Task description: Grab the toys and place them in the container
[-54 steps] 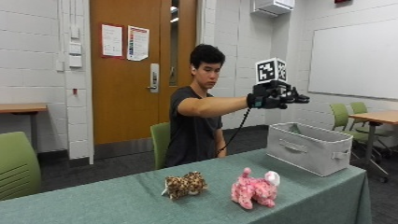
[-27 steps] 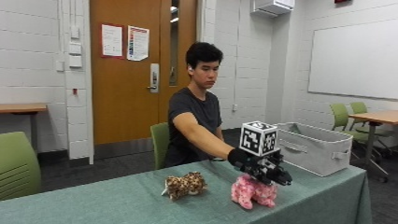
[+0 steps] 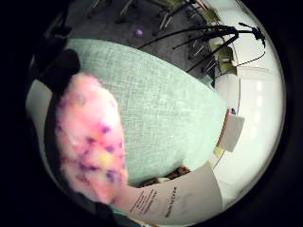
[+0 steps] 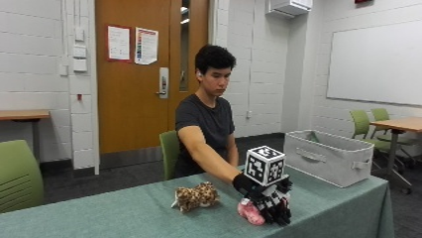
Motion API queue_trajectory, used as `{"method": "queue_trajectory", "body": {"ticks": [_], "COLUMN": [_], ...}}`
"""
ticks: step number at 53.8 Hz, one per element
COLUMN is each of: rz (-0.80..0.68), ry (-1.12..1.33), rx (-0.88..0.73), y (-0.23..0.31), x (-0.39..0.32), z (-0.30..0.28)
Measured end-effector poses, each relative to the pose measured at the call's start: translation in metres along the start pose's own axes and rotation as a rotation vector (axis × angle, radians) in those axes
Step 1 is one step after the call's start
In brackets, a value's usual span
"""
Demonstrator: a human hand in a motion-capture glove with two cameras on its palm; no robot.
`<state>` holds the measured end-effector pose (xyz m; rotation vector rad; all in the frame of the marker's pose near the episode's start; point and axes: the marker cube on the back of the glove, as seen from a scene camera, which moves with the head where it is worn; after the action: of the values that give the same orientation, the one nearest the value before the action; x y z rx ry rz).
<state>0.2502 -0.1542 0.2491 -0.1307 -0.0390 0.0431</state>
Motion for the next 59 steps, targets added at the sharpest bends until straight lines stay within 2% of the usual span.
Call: {"method": "queue_trajectory", "body": {"ticks": [13,29,44,54,59], "rz": [0.030,0.059,-0.022,-0.158,-0.234], "ry": [0.011,-0.018,-0.008,0.043,0.062], "rx": [0.090,-0.002,0.182,0.351,0.402], "y": [0.008,0.019,0.037,0.053,0.063], "x": [-0.005,-0.010,-0.078,-0.172,-0.225], "z": [-0.012,-0.042,-0.173,-0.269,-0.299]}}
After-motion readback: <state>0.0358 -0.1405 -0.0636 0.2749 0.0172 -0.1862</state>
